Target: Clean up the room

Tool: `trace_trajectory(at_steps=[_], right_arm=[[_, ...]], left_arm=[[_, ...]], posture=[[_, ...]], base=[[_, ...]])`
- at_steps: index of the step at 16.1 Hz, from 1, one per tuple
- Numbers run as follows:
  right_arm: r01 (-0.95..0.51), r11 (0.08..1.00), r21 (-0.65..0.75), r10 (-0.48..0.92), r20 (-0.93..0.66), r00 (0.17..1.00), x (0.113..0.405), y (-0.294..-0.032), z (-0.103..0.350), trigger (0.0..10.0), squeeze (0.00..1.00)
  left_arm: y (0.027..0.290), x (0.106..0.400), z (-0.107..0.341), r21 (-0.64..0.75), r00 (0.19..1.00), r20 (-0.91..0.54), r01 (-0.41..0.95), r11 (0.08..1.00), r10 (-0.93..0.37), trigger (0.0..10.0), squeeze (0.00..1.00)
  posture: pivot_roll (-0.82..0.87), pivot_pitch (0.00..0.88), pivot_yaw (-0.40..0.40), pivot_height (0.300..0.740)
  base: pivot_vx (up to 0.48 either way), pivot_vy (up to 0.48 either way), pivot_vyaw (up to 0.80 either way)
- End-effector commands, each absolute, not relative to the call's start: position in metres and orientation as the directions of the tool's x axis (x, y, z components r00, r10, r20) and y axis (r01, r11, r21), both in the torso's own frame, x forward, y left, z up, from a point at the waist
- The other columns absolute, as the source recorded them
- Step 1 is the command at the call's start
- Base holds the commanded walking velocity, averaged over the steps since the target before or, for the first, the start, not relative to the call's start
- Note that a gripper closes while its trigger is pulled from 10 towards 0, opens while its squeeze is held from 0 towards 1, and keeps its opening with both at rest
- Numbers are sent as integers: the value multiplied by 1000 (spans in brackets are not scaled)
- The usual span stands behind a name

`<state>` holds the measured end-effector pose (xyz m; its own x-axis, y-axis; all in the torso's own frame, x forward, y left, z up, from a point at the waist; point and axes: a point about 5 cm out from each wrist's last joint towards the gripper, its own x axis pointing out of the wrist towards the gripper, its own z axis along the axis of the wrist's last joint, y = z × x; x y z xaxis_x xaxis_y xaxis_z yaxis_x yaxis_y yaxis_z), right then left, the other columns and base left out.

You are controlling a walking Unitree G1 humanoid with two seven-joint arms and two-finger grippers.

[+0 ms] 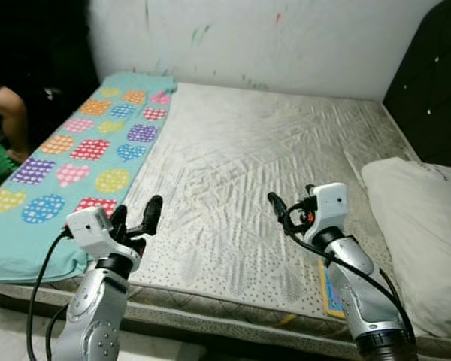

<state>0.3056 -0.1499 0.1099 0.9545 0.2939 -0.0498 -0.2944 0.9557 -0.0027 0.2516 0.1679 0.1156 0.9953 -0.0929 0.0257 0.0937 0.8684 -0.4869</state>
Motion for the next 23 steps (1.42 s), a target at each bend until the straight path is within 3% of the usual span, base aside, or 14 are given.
trace_trajectory(at_steps=[1,8,13,23], right_arm=[[-302,953,-10,302,-25,953,310,-147,116,10000,0],[-316,948,-18,317,1,949,313,-137,119,10000,0],[-293,956,-13,293,-4,956,313,-140,117,10000,0],[-270,963,-18,269,-37,962,311,-150,107,10000,0]], left_arm=[[166,254,119,-484,994,40,104,869,-97,10000,0],[169,257,126,-448,995,34,100,889,-94,10000,0],[172,257,119,-447,998,-1,55,893,-62,10000,0],[173,255,114,-459,999,-17,35,888,-49,10000,0]], posture=[[-68,19,-29,740],[-50,22,-15,740],[-35,16,-32,740],[-25,0,-51,740]], base=[[480,0,0],[422,0,0],[0,0,0],[0,255,0]])
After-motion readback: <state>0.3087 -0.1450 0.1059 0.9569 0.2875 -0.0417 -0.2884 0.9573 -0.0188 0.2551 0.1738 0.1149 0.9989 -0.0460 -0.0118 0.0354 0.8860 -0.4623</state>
